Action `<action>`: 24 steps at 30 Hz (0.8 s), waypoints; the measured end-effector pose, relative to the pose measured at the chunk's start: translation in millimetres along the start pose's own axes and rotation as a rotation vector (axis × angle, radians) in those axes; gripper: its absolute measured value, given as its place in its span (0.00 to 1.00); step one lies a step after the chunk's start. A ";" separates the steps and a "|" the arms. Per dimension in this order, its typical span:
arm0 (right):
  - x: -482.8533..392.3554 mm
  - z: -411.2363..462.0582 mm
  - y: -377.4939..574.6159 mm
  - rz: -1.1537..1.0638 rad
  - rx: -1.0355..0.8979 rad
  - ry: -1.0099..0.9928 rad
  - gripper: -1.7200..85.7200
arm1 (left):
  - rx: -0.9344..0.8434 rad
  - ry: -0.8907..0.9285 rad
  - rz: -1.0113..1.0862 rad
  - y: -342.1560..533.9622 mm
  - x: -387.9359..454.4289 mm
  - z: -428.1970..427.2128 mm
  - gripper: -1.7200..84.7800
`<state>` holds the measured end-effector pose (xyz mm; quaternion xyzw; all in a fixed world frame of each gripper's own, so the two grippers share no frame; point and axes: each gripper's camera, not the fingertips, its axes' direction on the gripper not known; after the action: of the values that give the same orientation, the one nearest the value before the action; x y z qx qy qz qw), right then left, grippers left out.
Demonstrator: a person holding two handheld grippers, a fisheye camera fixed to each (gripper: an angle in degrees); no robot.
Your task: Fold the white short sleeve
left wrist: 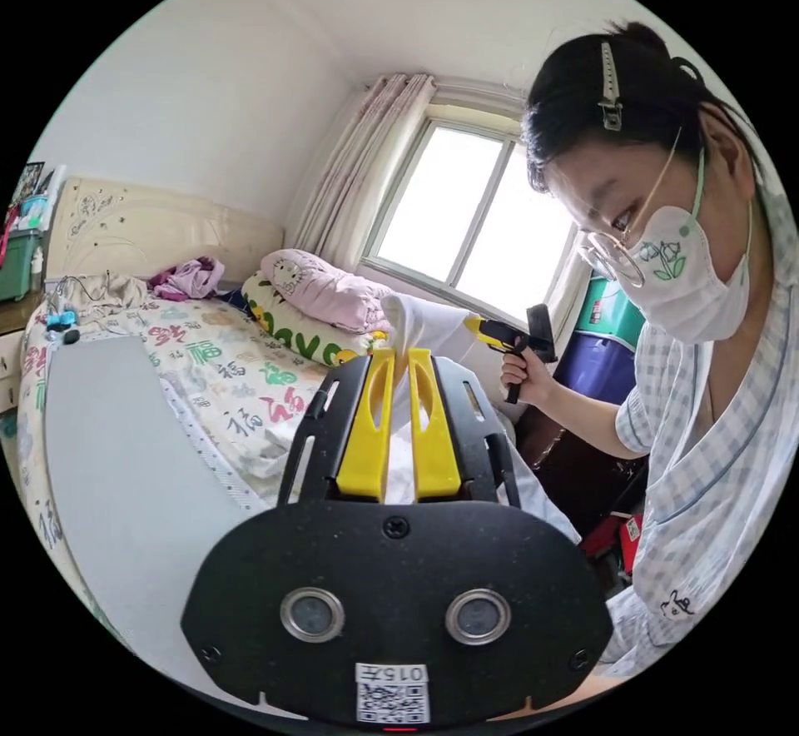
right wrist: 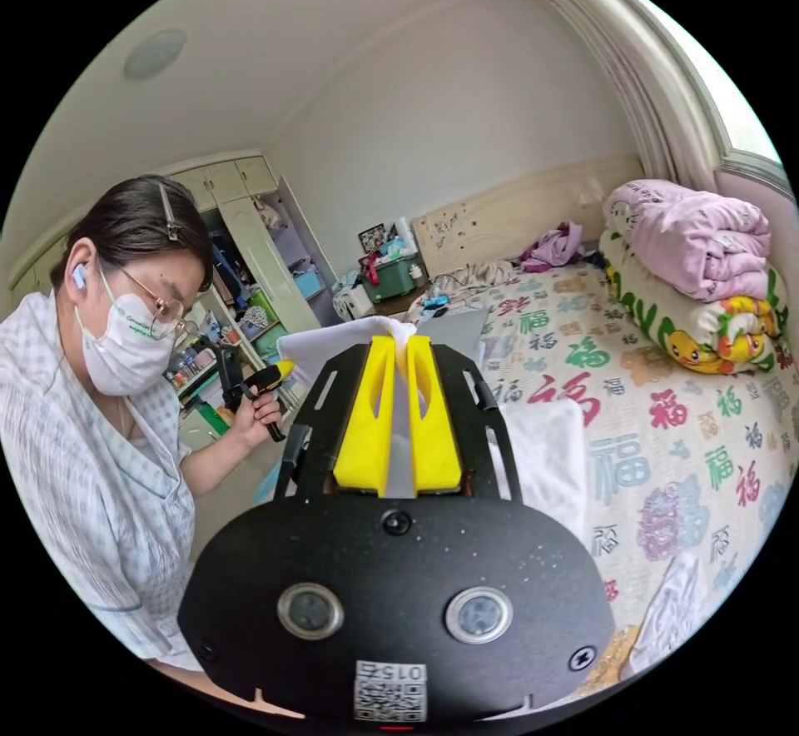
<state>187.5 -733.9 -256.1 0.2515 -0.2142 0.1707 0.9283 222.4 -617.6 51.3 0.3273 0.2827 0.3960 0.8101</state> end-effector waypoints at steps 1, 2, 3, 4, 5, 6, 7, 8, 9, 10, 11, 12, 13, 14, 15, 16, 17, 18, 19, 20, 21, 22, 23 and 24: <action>1.7 -12.7 1.1 0.022 -0.004 0.021 0.03 | -0.016 0.029 -0.022 -1.4 6.2 18.7 0.03; 3.5 -23.2 2.0 0.046 -0.007 0.039 0.03 | -0.033 0.054 -0.044 -2.9 11.8 36.3 0.03; 4.4 -27.4 2.1 0.054 -0.009 0.045 0.03 | -0.040 0.064 -0.053 -3.5 14.4 44.5 0.03; 6.1 -33.8 1.8 0.063 -0.015 0.056 0.03 | -0.049 0.074 -0.067 -4.4 19.1 59.7 0.03; 8.8 -36.8 0.3 0.069 -0.024 0.070 0.03 | -0.057 0.081 -0.080 -5.4 22.2 73.8 0.03; 10.7 -36.7 -0.7 0.072 -0.032 0.076 0.03 | -0.061 0.086 -0.087 -5.9 23.1 80.5 0.03; 15.6 -33.5 -3.0 0.075 -0.047 0.082 0.03 | -0.057 0.090 -0.101 -7.0 23.4 92.5 0.03; 22.5 -26.6 -5.9 0.078 -0.057 0.075 0.03 | -0.048 0.081 -0.108 -8.2 22.2 103.4 0.03; 26.7 -21.8 -7.5 0.081 -0.064 0.069 0.03 | -0.048 0.070 -0.106 -8.9 21.0 108.9 0.03; 36.3 -8.7 -11.3 0.091 -0.084 0.062 0.03 | -0.057 0.030 -0.092 -10.1 17.0 121.1 0.03; 46.4 9.0 -15.4 0.095 -0.116 0.061 0.03 | -0.086 -0.023 -0.100 -10.5 8.8 135.6 0.03; 51.7 19.3 -17.3 0.100 -0.136 0.068 0.03 | -0.104 -0.042 -0.109 -10.7 3.2 143.5 0.03; 62.5 41.9 -20.8 0.113 -0.177 0.089 0.03 | -0.139 -0.066 -0.131 -10.8 -9.8 159.9 0.03; 73.9 65.6 -23.7 0.120 -0.216 0.106 0.03 | -0.170 -0.093 -0.157 -10.6 -23.8 176.5 0.03; 80.2 77.5 -24.9 0.129 -0.234 0.115 0.03 | -0.187 -0.109 -0.171 -10.2 -31.2 184.9 0.03; 94.6 101.9 -27.3 0.165 -0.265 0.121 0.03 | -0.232 -0.136 -0.187 -9.3 -45.7 202.7 0.03; 107.9 125.1 -29.7 0.205 -0.298 0.126 0.03 | -0.285 -0.167 -0.210 -7.4 -60.5 220.7 0.03; 113.3 136.6 -30.9 0.217 -0.319 0.139 0.03 | -0.311 -0.179 -0.224 -6.3 -68.0 229.5 0.03; 121.7 158.5 -33.3 0.233 -0.361 0.175 0.03 | -0.347 -0.186 -0.256 -4.2 -82.8 245.2 0.03; 127.9 177.5 -35.6 0.245 -0.392 0.205 0.03 | -0.363 -0.177 -0.300 -2.9 -97.2 258.0 0.03; 130.3 185.8 -36.9 0.250 -0.404 0.214 0.03 | -0.375 -0.178 -0.322 -3.1 -103.5 263.9 0.03; 134.3 201.1 -39.3 0.254 -0.427 0.234 0.04 | -0.389 -0.187 -0.350 -4.5 -113.2 274.4 0.03; 138.3 215.4 -41.0 0.259 -0.455 0.265 0.04 | -0.392 -0.196 -0.361 -6.7 -120.2 283.7 0.03; 140.3 222.1 -41.3 0.260 -0.471 0.279 0.04 | -0.394 -0.197 -0.370 -7.7 -123.7 288.3 0.03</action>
<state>255.1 -858.2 -31.0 -0.0259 -0.1484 0.2667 0.9519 367.6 -811.8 250.6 0.1435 0.1751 0.2551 0.9400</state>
